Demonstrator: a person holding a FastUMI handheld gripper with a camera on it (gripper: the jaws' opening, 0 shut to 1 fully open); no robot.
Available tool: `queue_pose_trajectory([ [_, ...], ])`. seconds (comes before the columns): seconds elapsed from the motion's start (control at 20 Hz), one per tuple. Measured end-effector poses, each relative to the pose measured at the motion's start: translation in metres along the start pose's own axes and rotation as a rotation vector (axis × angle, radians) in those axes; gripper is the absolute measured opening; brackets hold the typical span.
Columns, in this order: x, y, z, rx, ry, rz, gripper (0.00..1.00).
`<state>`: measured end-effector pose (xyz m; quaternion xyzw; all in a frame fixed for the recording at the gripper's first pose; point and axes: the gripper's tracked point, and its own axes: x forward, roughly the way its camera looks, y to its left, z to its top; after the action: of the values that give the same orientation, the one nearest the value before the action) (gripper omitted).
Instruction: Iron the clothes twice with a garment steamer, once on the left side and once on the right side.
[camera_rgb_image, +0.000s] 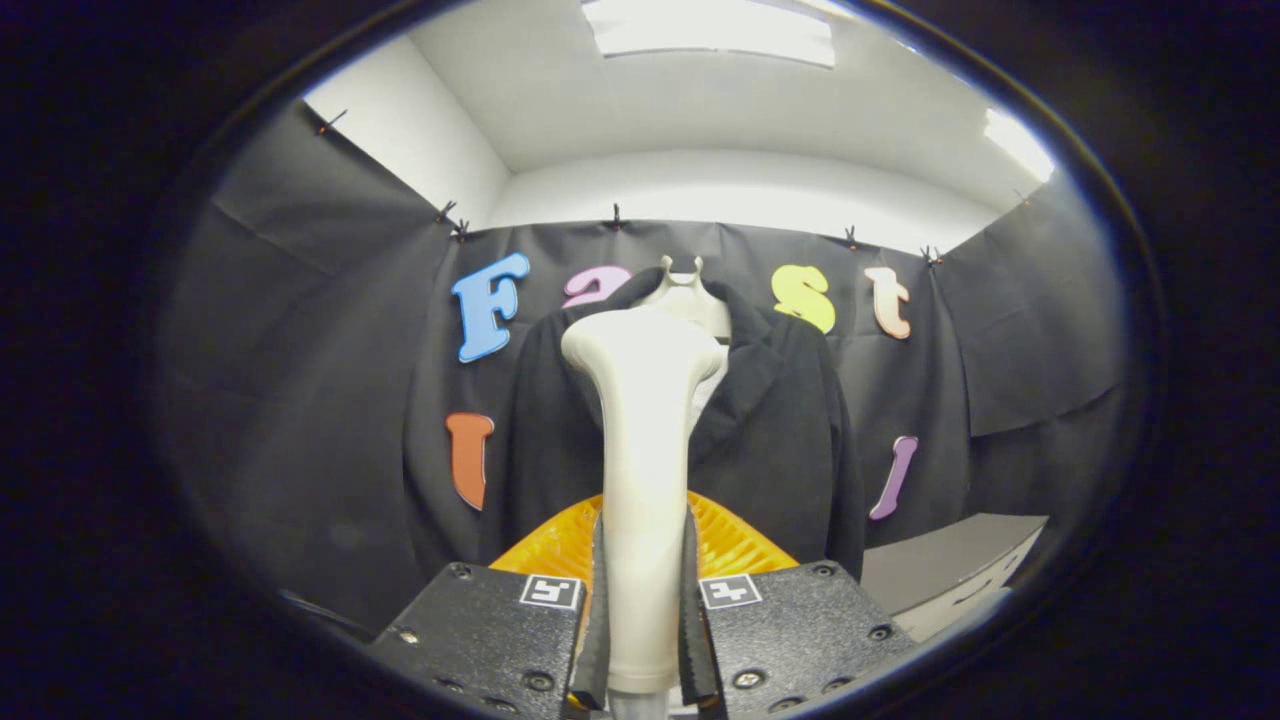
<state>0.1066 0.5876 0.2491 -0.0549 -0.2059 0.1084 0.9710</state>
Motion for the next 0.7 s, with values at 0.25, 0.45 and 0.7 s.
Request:
queue_pose_trajectory([
  [0.25,0.042,0.018,0.031,-0.042,-0.079,0.041,0.30],
  [0.45,0.074,0.036,0.034,-0.093,-0.095,0.061,0.30],
  [0.7,0.104,0.040,0.014,-0.106,-0.043,0.032,0.30],
])
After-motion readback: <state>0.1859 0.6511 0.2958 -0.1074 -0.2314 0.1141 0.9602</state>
